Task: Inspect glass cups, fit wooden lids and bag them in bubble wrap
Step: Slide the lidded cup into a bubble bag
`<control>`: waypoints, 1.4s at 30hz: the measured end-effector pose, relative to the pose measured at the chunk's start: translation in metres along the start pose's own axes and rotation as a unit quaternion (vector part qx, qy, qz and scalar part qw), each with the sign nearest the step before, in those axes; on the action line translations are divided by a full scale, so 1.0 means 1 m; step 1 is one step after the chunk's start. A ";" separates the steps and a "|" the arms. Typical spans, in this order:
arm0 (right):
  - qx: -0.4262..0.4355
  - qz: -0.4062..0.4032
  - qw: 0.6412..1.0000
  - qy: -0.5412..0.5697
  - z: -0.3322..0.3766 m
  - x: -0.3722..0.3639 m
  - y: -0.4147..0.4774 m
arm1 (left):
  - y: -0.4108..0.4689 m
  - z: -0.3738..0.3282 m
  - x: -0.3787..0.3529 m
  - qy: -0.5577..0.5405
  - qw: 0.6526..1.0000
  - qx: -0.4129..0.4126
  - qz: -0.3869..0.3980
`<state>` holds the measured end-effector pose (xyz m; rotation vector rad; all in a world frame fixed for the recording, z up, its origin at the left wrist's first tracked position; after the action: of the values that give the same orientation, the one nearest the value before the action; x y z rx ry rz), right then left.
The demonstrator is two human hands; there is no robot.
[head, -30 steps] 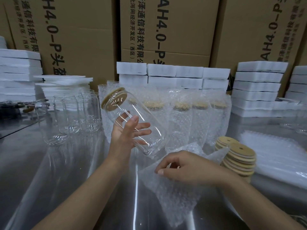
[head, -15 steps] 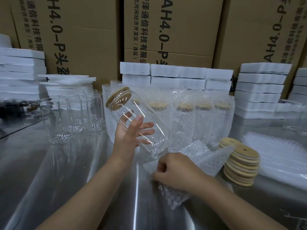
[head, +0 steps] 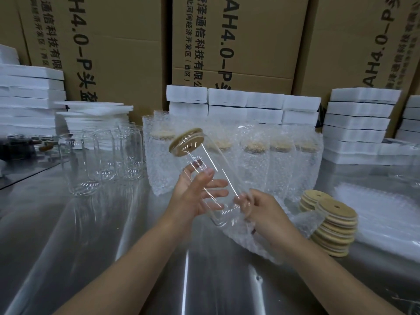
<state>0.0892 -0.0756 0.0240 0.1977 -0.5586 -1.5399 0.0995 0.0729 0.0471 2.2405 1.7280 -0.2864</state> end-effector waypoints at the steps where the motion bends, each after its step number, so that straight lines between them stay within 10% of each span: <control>1: 0.018 -0.004 0.999 -0.037 0.004 0.004 0.001 | 0.000 -0.002 0.001 0.008 1.000 -0.008 -0.005; 10: 0.038 0.129 0.988 -0.073 0.017 -0.030 -0.010 | 0.001 0.008 -0.008 -0.131 0.986 0.087 0.063; 32: 0.002 -0.050 0.997 0.056 0.015 0.024 0.007 | -0.001 0.002 0.014 0.090 0.991 0.033 -0.089; 42: 0.039 -0.112 0.992 0.047 0.020 0.030 0.002 | -0.004 0.015 -0.007 0.224 0.974 0.005 -0.035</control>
<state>0.0795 -0.0998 0.0487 0.4031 -0.5360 -1.7177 0.0943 0.0626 0.0348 2.3855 2.0247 0.2159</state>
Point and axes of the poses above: each hand's wrist, its own y-axis towards the middle knuckle, its own x-axis out of the back of the hand, z = x × y, the point moved 10 cm from there along y, towards the middle knuckle, and after that the axes turned 15 degrees about x, right-handed, at the moved point
